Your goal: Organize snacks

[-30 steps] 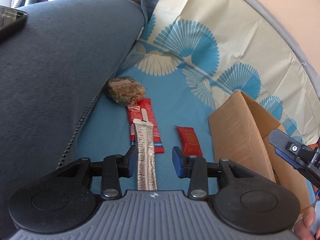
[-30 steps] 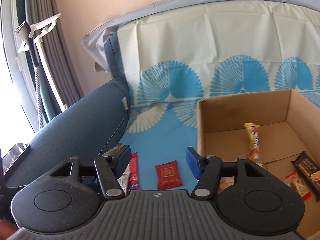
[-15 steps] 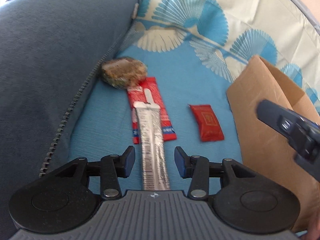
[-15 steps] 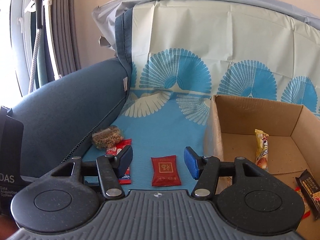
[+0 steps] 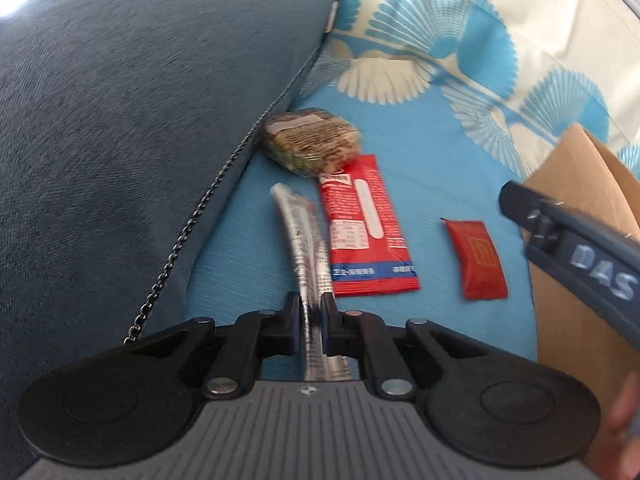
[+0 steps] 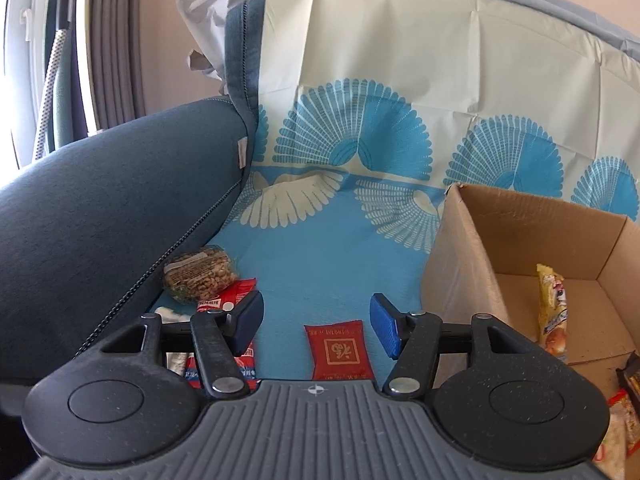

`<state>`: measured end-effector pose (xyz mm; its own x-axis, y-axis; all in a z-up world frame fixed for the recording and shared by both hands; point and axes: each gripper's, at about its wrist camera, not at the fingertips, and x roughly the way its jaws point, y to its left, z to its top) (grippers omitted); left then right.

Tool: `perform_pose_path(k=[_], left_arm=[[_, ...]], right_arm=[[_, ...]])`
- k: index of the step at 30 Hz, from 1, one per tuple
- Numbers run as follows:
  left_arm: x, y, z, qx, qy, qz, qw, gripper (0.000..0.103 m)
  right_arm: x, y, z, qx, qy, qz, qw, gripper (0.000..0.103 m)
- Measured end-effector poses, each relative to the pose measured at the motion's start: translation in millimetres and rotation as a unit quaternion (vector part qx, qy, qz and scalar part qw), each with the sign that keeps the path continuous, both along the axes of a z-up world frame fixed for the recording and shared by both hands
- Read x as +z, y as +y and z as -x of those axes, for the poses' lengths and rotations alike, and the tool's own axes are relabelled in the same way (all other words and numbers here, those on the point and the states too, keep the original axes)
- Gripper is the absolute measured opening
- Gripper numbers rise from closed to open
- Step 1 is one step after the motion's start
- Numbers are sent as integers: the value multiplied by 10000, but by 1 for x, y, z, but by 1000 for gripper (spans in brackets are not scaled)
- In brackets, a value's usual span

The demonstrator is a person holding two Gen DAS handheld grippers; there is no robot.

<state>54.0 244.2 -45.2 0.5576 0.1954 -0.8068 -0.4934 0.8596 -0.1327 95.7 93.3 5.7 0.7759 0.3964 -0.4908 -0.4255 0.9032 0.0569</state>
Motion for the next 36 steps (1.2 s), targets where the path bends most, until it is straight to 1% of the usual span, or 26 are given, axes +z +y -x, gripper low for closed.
perform_pose_path(k=[2,3,4,5,6,7,9,11,13,14,16,17,18,20,22,23,24,25,27,29,31,34,36], left_arm=[[-1,4,0,23,-7,75,10000,12],[0,4,1,33,-12,91,10000,12],[0,5,1,55,-19,92,9999,13],[0,6,2,89,-34,92,9999,16],[0,7,3,123,-65,100,9999,22],[0,8,4,146,-116,121,9998,25],[0,9,5,162,-160,138,9996,37],[0,8,3,126,-116,131,9998,41],[-1,6,1,89,-73,77,9999,41],[-2,6,1,73,-49,46,10000,41],[-3,4,-2,48,-1,-11,10000,41],[-4,3,-3,37,13,-54,10000,41],[-4,2,-4,24,24,-101,9999,41],[-5,-1,-5,-8,53,-181,9998,41],[-6,-3,-6,-31,99,-264,9996,38],[-7,-4,-7,-37,126,-310,9994,32],[-7,-4,-7,-40,133,-339,9993,30],[-7,-4,-7,-42,120,-339,9993,28],[-6,-3,-5,-41,76,-274,9996,20],[-3,-2,-2,-27,-23,-214,9998,16],[0,-1,3,-42,-109,-149,9998,4],[8,1,11,-137,-290,32,9995,4],[13,1,16,-219,-342,157,9991,4]], right_arm=[[-8,7,-10,-61,151,113,9998,67],[-15,13,-16,-70,275,229,9993,72],[-21,16,-21,-83,382,323,9987,73],[-28,19,-26,-153,472,389,9980,73],[-32,19,-30,-229,546,413,9974,73],[-36,20,-34,-283,606,418,9969,75],[-43,21,-42,-360,706,446,9959,76],[-49,23,-47,-399,780,478,9950,77],[-56,22,-53,-465,948,440,9934,77],[-61,20,-57,-527,1106,334,9919,76],[-68,13,-61,-694,1333,141,9885,64],[-68,11,-60,-742,1273,98,9890,61],[-68,11,-59,-746,1246,119,9893,50],[-67,10,-58,-643,1244,26,9901,47],[-66,7,-56,-579,1284,-115,9900,45],[-65,6,-54,-561,1282,-136,9901,45],[-63,5,-51,-528,1272,-157,9903,45],[-60,4,-47,-480,1251,-185,9908,44],[-51,0,-38,-350,1144,-220,9926,44],[-42,-3,-29,-201,1037,-223,9942,44],[-34,-6,-18,0,1006,-235,9946,45],[-25,-9,2,328,1060,-215,9936,45],[-19,-10,20,485,999,-123,9937,45]])
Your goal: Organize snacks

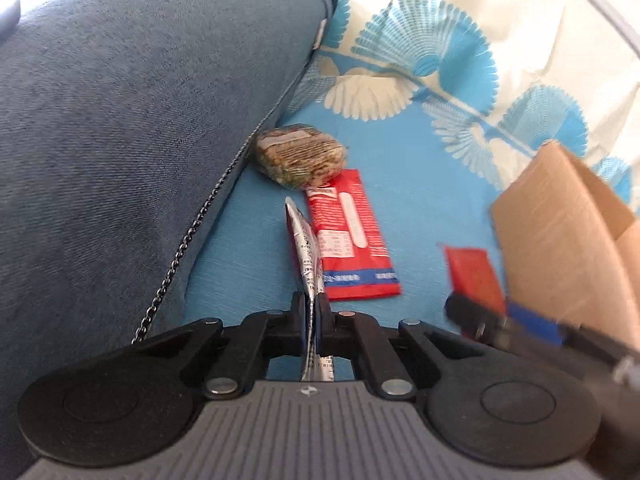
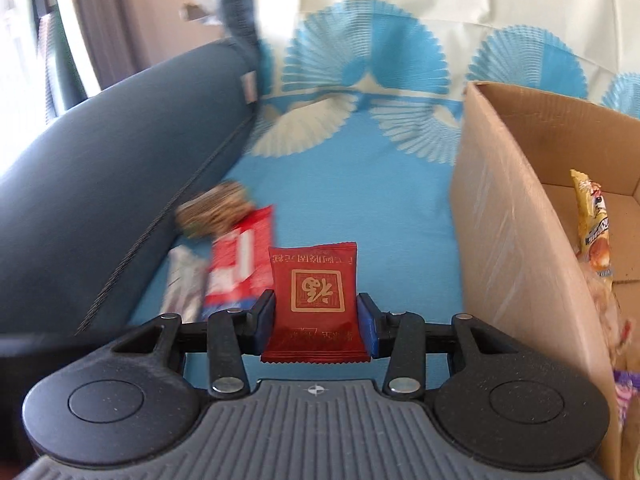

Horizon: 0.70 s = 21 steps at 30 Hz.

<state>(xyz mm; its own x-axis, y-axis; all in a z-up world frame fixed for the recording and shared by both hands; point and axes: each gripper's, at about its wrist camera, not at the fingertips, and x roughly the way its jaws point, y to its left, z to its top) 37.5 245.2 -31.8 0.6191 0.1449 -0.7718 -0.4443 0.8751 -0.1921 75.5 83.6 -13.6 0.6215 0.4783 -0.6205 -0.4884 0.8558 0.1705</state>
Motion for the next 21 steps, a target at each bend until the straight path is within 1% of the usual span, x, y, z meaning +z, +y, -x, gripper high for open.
perform_pose_path(k=[4,6,9,12,17,21], left_arm=[[9,2,12,-81,-4,210,9997,4],[15,2,21,-148,-52,236,9996,4],[22,-2,33,-376,-87,304,9988,4],[30,-8,45,-514,-130,211,9984,4],[40,-20,61,-644,-332,156,9972,4],[43,-29,65,-813,-295,161,9961,4]], right_arm=[[7,-4,30,297,-71,149,9994,45],[10,-8,43,401,-102,228,9989,45],[13,-14,57,525,-55,286,9982,45],[16,-19,69,564,-89,302,9979,45],[20,-28,82,591,-140,311,9977,45],[20,-31,88,648,-117,321,9973,45]])
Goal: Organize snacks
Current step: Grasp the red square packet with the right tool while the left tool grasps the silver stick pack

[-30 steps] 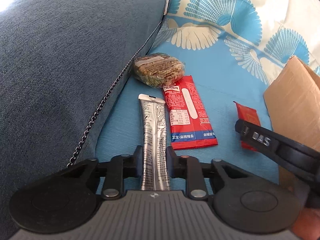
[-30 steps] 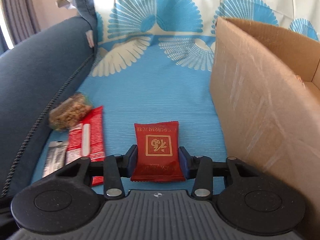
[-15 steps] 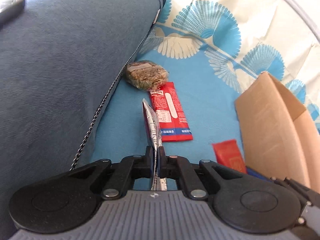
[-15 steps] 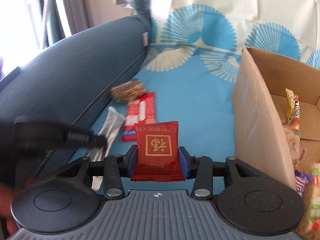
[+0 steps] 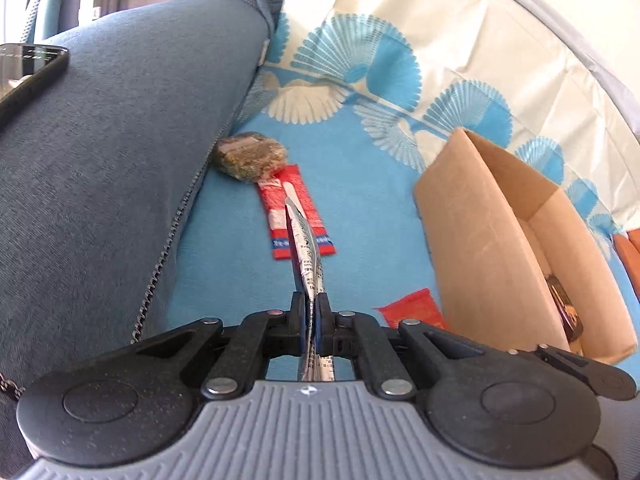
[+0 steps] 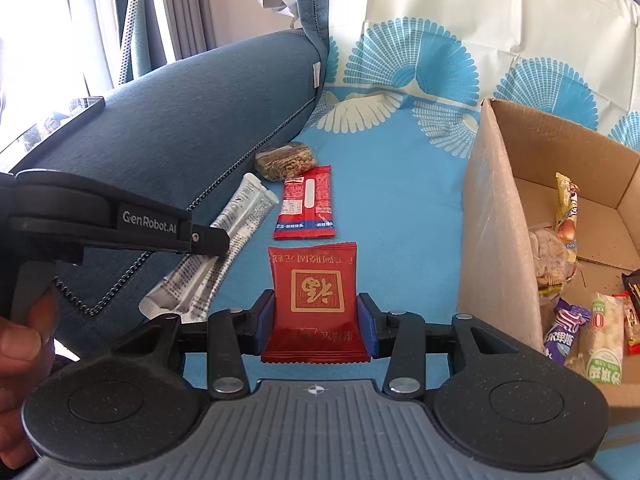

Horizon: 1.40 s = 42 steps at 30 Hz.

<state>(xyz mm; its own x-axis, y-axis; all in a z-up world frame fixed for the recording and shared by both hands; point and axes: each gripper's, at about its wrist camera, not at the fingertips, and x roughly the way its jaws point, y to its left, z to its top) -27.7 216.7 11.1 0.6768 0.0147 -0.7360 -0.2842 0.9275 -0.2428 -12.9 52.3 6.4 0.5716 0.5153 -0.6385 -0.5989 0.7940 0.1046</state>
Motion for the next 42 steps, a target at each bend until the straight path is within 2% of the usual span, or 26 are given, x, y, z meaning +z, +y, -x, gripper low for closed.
perform_pose_path(k=[5,13,19,22,24,28,32,35,39,40,42], left_arm=[[-7,-8,-9,-285,388,-129,9988,4],[-15,-9,-14,-316,491,-235,9980,3],[-20,-7,-20,-351,757,-206,9963,4],[-22,-5,-22,-317,788,-105,9963,17],[-23,-5,-24,-297,800,-106,9963,32],[-28,-10,-33,-308,911,-208,9951,40],[-37,-21,-46,-357,1199,-530,9907,48],[-44,-30,-54,-403,1421,-796,9858,48],[-52,-35,-59,-454,1581,-965,9816,46],[-53,-36,-60,-479,1616,-976,9808,45],[-55,-35,-60,-492,1658,-984,9800,34]], right_arm=[[-9,3,2,119,67,235,9996,45],[-17,1,2,154,169,236,9995,45],[-40,-6,-1,171,428,356,9983,46],[-48,-8,-2,205,563,304,9977,49],[-53,-10,0,230,535,316,9978,50],[-57,-10,-1,291,533,360,9975,51],[-59,-11,-3,301,597,293,9973,54],[-58,-11,-6,334,576,281,9974,56],[-58,-11,-7,362,562,284,9974,56],[-58,-11,-7,372,557,288,9973,56],[-58,-11,-7,389,542,304,9973,56]])
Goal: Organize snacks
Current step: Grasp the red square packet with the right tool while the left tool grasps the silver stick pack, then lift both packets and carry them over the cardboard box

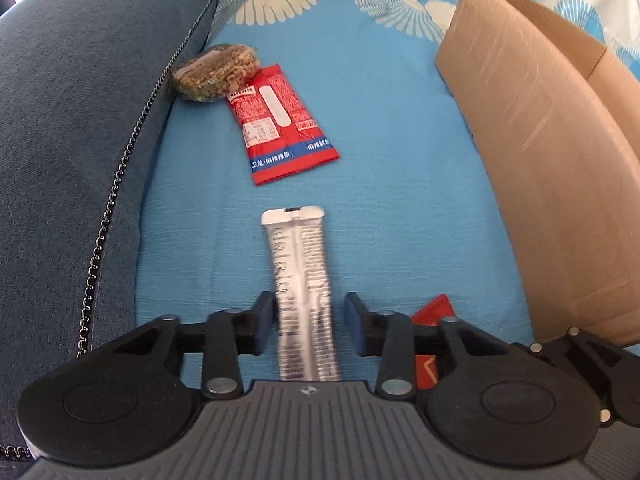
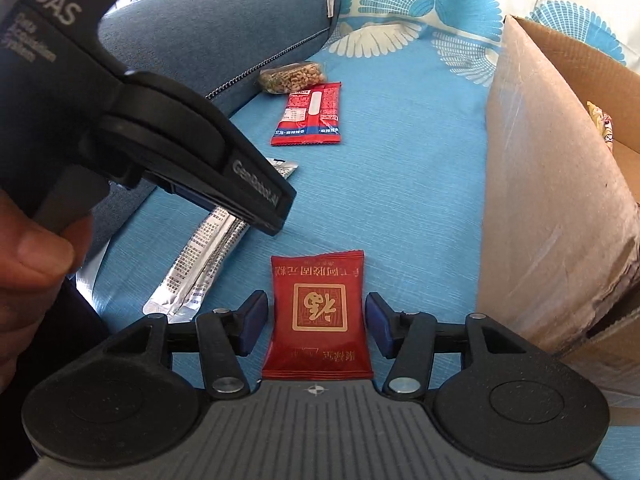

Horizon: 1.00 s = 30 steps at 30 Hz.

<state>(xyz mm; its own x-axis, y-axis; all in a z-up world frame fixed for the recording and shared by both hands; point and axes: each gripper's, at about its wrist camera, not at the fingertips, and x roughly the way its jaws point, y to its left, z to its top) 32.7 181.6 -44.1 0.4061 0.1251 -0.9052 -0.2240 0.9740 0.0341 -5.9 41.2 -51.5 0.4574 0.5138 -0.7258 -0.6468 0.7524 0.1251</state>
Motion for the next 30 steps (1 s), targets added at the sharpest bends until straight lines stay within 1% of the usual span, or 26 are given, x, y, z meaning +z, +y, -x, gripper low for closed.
perform_pose_path(k=[3,5,7,13,18,23,30], left_arm=[[0,1,2,-18,-12,51,10000,30],[0,2,3,-35,-31,59,10000,27],[1,1,5,-50,-65,66,9999,26],[11,1,14,-53,-358,120,9993,24],[20,2,21,-9,-638,174,9978,24],[29,4,29,79,-942,244,9952,24],[43,6,44,124,-1315,279,9908,24]], right_arm=[[1,1,2,19,-37,34,10000,56],[1,1,3,23,-80,52,10000,50],[2,0,4,21,-113,35,9999,47],[9,-8,5,-134,-287,-110,9994,45],[17,-13,9,-158,-484,-287,9983,45],[27,-19,16,-166,-735,-448,9962,45],[42,-34,32,-309,-1043,-605,9922,45]])
